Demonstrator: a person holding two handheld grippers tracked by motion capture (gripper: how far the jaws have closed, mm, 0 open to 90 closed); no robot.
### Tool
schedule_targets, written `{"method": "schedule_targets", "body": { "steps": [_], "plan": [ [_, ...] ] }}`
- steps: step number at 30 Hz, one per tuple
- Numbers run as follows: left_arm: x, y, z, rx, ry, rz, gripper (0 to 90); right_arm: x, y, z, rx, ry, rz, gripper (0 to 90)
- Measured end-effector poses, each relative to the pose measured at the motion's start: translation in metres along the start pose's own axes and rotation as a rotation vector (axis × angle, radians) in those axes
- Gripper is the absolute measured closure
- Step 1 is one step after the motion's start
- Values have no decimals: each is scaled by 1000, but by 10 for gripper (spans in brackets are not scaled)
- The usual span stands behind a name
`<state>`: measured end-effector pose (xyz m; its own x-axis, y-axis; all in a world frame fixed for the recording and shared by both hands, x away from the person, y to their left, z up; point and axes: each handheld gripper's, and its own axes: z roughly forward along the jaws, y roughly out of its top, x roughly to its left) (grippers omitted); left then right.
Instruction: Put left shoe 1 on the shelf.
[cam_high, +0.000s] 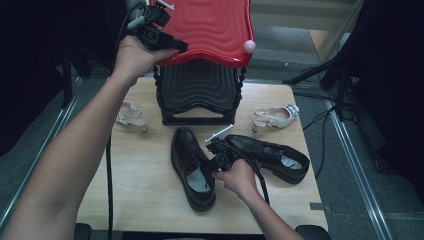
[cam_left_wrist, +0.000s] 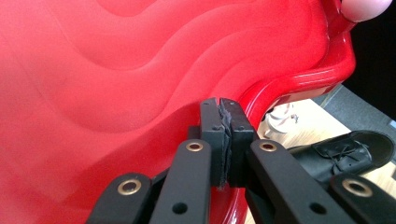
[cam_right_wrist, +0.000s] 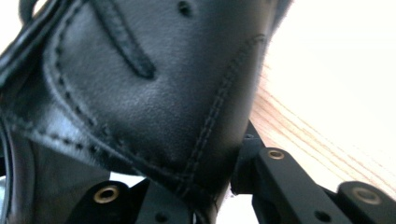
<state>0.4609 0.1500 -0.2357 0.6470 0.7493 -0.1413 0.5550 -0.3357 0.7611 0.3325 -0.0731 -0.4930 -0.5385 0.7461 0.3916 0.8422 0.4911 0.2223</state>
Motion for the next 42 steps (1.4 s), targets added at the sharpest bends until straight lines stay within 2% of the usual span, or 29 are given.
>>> {"method": "schedule_targets", "body": {
  "steps": [5,7,13,15,19,23,25,28,33,36,37,42],
  "plan": [
    [0,1,0,8,4,2,891,-1,3,-2,14,-5,8,847],
    [-1,1,0,7,9,2,892,-6,5,-7,3,43,37,869],
    [-1,2,0,10,7,3,892,-5,5,-18,-11,49,30,872],
    [-1,2,0,14,7,3,892,-5,5,-29,-30,91,40,871],
    [-2,3,0,22,16,11,893,-2,6,-43,-53,102,34,872],
    [-2,4,0,33,16,12,900,-1,12,-66,-99,118,27,871],
    [-2,4,1,33,15,14,900,-1,14,-71,-108,114,34,871],
    [-3,4,1,29,16,15,900,-3,22,-88,-154,104,50,872],
    [-3,4,1,30,17,14,900,-7,32,-100,-204,106,76,872],
    [-3,4,0,33,16,13,900,-8,48,-109,-247,77,111,871],
    [-3,4,0,33,16,13,900,-8,48,-109,-247,77,111,871],
    [-2,3,0,33,13,15,900,-7,74,-113,-314,38,166,872]
  ]
}}
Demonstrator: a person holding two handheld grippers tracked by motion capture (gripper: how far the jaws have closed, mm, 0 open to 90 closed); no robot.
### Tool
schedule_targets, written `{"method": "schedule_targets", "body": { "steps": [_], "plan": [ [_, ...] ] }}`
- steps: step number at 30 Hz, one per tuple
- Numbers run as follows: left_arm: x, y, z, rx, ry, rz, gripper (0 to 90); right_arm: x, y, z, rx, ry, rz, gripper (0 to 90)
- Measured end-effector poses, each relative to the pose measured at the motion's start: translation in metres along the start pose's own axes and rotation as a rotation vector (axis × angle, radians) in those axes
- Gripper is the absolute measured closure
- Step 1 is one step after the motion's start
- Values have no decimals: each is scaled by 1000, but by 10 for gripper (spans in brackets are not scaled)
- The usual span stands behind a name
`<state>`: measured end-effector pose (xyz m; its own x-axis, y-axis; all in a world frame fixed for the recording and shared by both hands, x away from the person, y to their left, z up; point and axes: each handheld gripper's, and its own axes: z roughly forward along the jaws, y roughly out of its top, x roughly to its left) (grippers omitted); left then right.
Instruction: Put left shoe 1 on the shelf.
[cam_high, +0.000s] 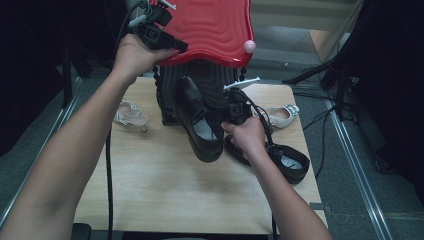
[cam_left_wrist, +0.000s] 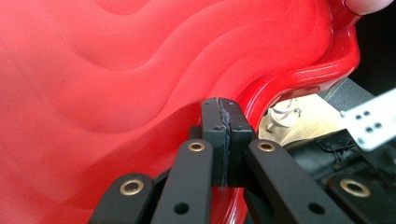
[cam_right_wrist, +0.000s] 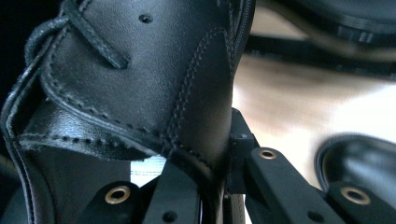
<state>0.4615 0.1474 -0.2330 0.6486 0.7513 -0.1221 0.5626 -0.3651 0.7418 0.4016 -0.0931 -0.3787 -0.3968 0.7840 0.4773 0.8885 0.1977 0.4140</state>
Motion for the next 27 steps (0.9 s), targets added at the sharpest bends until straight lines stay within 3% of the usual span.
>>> {"method": "schedule_targets", "body": {
  "steps": [7,10,13,21,23,27],
  "plan": [
    [1,-1,-2,11,1,3,900,1,24,14,-87,-33,52,872],
    [1,-1,-1,6,0,-4,900,4,33,23,-132,-67,61,872],
    [1,-1,-1,9,1,-2,900,11,41,31,-160,-69,85,872],
    [2,-2,-2,6,-3,4,900,28,53,47,-265,-122,118,871],
    [2,-2,-2,6,-5,3,900,30,56,51,-318,-139,139,871],
    [3,-2,-2,6,-11,4,900,31,60,60,-341,-167,152,869]
  ]
}}
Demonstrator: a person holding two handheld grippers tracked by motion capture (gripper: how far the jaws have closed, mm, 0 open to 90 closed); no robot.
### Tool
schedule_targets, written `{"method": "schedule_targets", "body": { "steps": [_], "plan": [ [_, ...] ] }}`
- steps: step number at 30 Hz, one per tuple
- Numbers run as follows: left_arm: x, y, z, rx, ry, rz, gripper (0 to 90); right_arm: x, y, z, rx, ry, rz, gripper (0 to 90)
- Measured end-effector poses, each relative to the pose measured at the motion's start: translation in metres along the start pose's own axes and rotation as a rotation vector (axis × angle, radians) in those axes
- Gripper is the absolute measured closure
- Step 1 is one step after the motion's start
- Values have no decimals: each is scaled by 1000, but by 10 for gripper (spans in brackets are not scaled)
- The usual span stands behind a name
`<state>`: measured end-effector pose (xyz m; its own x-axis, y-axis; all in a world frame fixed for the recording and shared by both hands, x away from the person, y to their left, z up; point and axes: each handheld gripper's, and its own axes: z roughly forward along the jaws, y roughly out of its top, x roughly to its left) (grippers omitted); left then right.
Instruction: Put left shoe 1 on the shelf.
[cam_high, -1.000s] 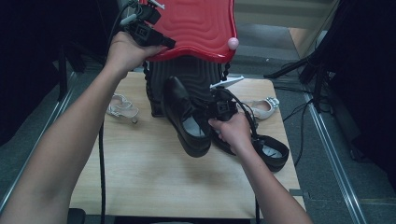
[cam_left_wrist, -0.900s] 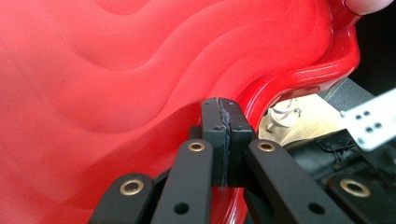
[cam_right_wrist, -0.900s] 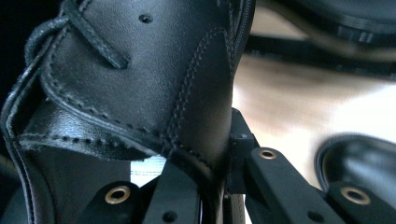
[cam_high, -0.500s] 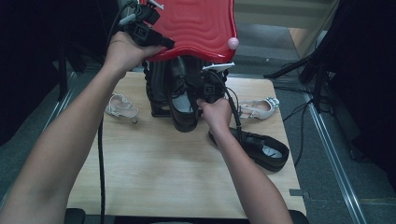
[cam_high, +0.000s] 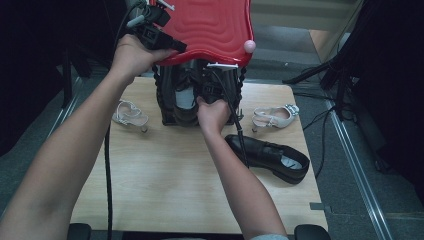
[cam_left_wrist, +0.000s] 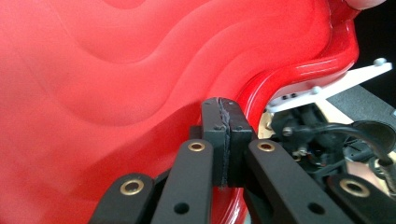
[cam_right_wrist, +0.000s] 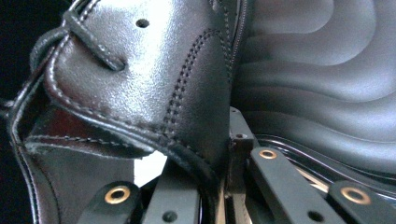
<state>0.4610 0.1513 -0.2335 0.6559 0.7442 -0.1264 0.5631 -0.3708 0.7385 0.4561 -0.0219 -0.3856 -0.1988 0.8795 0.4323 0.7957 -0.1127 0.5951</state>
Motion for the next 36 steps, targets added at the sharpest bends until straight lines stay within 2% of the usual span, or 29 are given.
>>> {"method": "schedule_targets", "body": {
  "steps": [6,9,12,14,17,19,20,24,36],
  "plan": [
    [1,-1,0,-3,-1,-1,900,4,-2,6,-13,-11,1,833],
    [1,-1,0,-7,-3,-2,900,5,-3,5,-24,-3,-29,786],
    [1,-1,-1,-3,-4,0,900,5,-3,4,-22,-6,-39,768],
    [1,-1,0,-4,-2,-4,900,4,-3,3,-20,3,-48,709],
    [1,-1,0,-4,-2,-4,900,4,-3,1,-21,10,-56,690],
    [0,-1,0,-4,-2,-4,900,5,-6,-1,-10,-12,-84,658],
    [0,-1,0,-5,-1,-4,900,3,-7,-2,-10,-17,-101,656],
    [1,-1,0,-7,-2,-8,900,-1,-9,-5,-13,-1,-96,638],
    [1,-1,0,-6,-2,-10,900,-1,-10,-18,-3,16,-126,587]
  ]
}}
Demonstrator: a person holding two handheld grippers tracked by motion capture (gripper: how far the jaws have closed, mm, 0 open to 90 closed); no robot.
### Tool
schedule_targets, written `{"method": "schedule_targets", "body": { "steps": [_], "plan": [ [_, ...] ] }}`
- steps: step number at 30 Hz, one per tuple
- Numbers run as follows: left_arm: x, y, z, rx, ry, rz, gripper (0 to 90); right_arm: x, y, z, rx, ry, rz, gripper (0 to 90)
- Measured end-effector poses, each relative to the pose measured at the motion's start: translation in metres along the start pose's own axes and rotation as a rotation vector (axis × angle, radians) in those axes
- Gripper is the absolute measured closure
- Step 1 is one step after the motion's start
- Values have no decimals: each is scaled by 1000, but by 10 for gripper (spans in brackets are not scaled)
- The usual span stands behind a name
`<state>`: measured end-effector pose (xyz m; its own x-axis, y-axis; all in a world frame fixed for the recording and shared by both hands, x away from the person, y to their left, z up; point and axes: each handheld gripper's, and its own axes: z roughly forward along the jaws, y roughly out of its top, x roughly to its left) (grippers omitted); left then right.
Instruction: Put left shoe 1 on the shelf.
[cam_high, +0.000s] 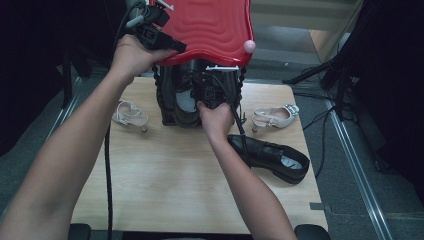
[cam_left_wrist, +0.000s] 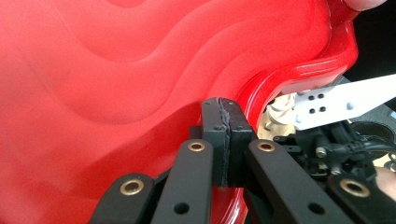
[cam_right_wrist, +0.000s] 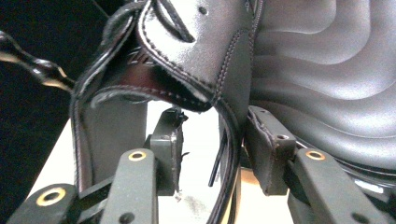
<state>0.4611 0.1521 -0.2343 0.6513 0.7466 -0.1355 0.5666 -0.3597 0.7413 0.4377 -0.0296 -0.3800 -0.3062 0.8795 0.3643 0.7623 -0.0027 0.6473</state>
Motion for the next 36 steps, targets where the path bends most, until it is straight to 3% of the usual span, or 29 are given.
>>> {"method": "schedule_targets", "body": {
  "steps": [15,19,24,29,30,33,36],
  "plan": [
    [0,0,0,2,2,-1,900,-1,-6,-20,12,47,-45,573],
    [0,1,0,5,0,-1,900,1,-11,-28,16,33,-89,590],
    [0,1,0,5,2,-1,900,0,-19,-43,28,59,-136,626],
    [0,1,0,7,2,-1,900,-4,-33,-56,47,107,-173,719],
    [0,1,0,10,1,2,900,-5,-40,-59,54,131,-188,778],
    [0,1,0,7,0,-3,900,-6,-52,-57,73,154,-217,857],
    [0,1,0,9,-1,-3,900,-9,-62,-50,99,167,-208,890]
  ]
}}
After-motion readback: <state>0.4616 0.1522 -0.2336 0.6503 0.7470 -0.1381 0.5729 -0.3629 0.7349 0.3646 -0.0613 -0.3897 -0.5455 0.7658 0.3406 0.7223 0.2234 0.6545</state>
